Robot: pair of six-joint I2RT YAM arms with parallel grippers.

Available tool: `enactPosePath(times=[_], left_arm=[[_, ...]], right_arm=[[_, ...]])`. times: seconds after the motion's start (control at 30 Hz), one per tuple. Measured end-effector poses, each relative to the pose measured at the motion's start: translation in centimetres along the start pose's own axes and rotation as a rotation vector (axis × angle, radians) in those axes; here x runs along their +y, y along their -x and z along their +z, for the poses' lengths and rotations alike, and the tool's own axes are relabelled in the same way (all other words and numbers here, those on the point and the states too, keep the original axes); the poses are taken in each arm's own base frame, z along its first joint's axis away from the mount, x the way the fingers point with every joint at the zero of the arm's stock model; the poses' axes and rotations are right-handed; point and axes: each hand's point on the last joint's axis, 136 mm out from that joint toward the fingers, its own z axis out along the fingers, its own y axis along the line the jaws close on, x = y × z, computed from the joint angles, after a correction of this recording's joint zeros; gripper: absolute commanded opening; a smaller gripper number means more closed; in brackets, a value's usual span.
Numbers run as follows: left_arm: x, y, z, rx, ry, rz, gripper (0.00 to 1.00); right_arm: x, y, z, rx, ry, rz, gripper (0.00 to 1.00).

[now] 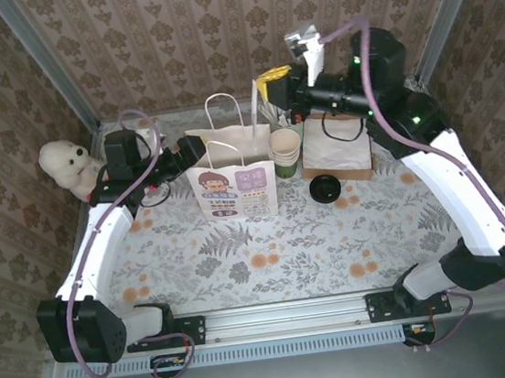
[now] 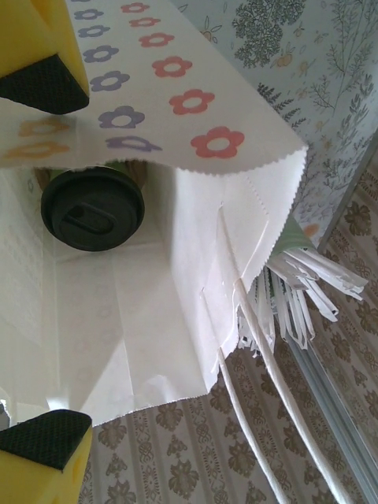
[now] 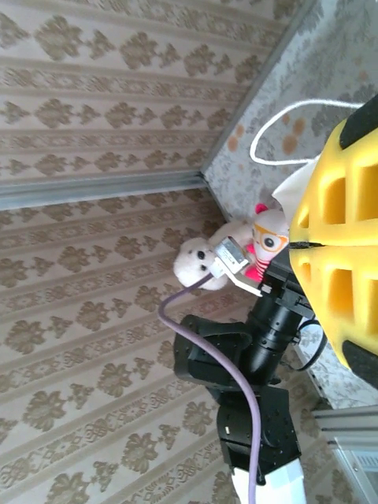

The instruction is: Pack the takeout coffee

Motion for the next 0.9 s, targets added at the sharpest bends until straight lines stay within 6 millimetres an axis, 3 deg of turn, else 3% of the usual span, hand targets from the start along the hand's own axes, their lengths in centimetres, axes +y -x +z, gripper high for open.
enactPosePath(times=[0.2,0.53,0.73,0.9], left_arm=[[0.2,0.3,-0.5,-0.013,0.011,-0.002,1.00],[1.0,1.9,-4.4,-0.157,0.135,0.031,1.00],[2.9,1.9,-4.8,-0.178,0.232,0.014,1.00],[4.0,1.3,-4.8,-0.164,0.276,0.006,1.00]], right_arm=[[-0.1,-2.2,4.4,0.043,0.072,0.070,0.00],[1.1,-6.7,11.9,0.120,0.180,0.153,0.00],[0.1,-10.1,13.0,0.184,0.156,0.173,0.03],[-2.1,-15.1,12.4,0.310,0.070,0.196,0.21]])
